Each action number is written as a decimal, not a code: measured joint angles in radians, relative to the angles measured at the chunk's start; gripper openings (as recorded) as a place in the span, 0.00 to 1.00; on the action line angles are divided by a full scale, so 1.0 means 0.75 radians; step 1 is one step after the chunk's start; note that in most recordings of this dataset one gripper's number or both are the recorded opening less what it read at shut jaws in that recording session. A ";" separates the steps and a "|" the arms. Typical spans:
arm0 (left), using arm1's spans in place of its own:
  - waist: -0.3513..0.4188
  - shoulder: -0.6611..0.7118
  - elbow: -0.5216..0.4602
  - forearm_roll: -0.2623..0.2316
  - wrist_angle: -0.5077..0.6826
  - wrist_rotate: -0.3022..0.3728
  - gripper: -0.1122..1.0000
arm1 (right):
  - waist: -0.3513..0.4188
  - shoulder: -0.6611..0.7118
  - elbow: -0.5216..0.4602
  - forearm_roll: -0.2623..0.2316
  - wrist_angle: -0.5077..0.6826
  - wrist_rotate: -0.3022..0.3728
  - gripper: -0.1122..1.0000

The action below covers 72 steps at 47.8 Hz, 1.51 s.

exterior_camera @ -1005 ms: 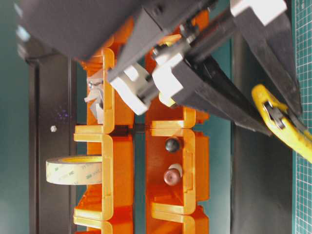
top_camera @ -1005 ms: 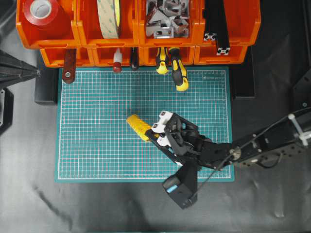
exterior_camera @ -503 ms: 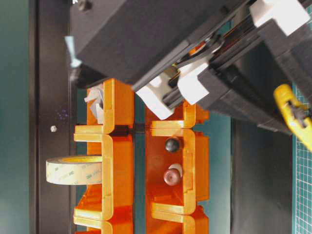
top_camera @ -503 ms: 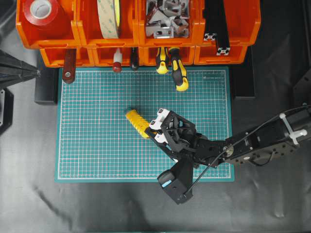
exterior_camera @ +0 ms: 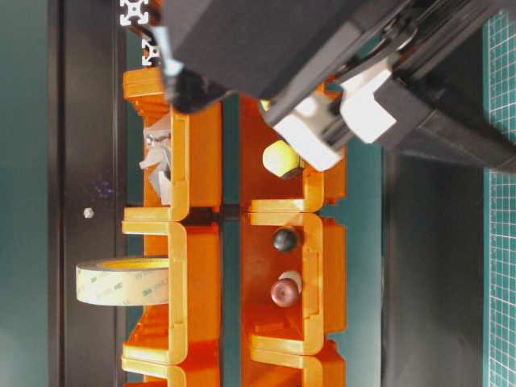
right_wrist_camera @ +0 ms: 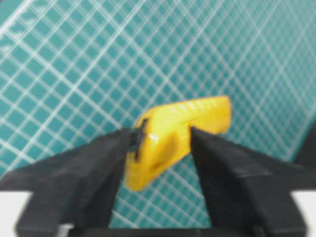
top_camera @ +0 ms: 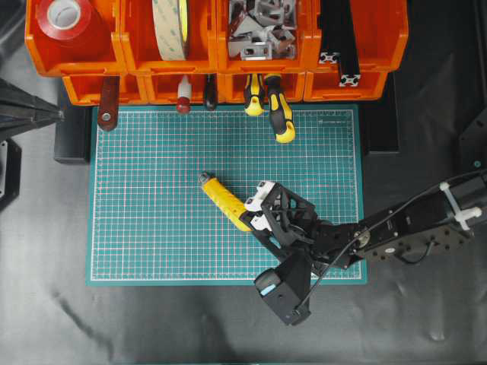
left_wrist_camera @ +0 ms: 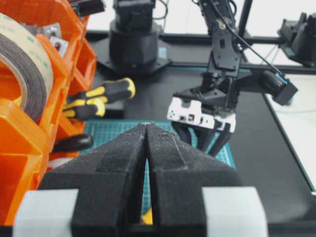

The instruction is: Pick cutter from container rack with right arm.

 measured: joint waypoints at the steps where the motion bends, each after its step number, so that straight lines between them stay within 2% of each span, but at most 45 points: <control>1: 0.000 0.000 0.000 0.000 0.002 0.000 0.10 | 0.002 0.002 0.004 0.008 -0.004 0.000 0.63; 4: 0.000 0.000 0.002 0.000 0.006 0.000 0.10 | 0.002 0.006 0.010 0.035 -0.018 0.000 0.73; 8: 0.000 0.000 0.002 0.000 0.008 0.000 0.10 | 0.002 0.006 0.014 0.067 -0.031 0.000 0.79; 12: 0.000 0.000 0.006 0.000 0.010 0.000 0.10 | 0.002 0.004 0.016 0.106 -0.039 0.004 0.79; 16: -0.002 0.000 0.010 0.000 0.012 0.000 0.10 | 0.002 0.004 0.014 0.176 -0.037 0.031 0.79; 23: -0.010 -0.002 0.016 0.000 0.014 0.000 0.10 | -0.002 -0.047 0.016 0.256 -0.016 0.160 0.79; 39: -0.065 -0.002 0.027 0.000 0.016 0.000 0.10 | -0.059 -0.446 0.053 0.262 -0.018 0.546 0.79; 52: -0.063 -0.010 0.027 0.000 0.016 0.000 0.10 | -0.082 -0.837 0.227 0.262 -0.070 0.740 0.79; 59: -0.065 -0.010 0.027 0.000 0.049 0.000 0.10 | -0.082 -1.076 0.352 0.262 -0.067 0.818 0.79; 72: -0.065 -0.020 0.027 0.000 0.086 0.000 0.10 | -0.082 -1.444 0.550 0.264 -0.063 0.828 0.79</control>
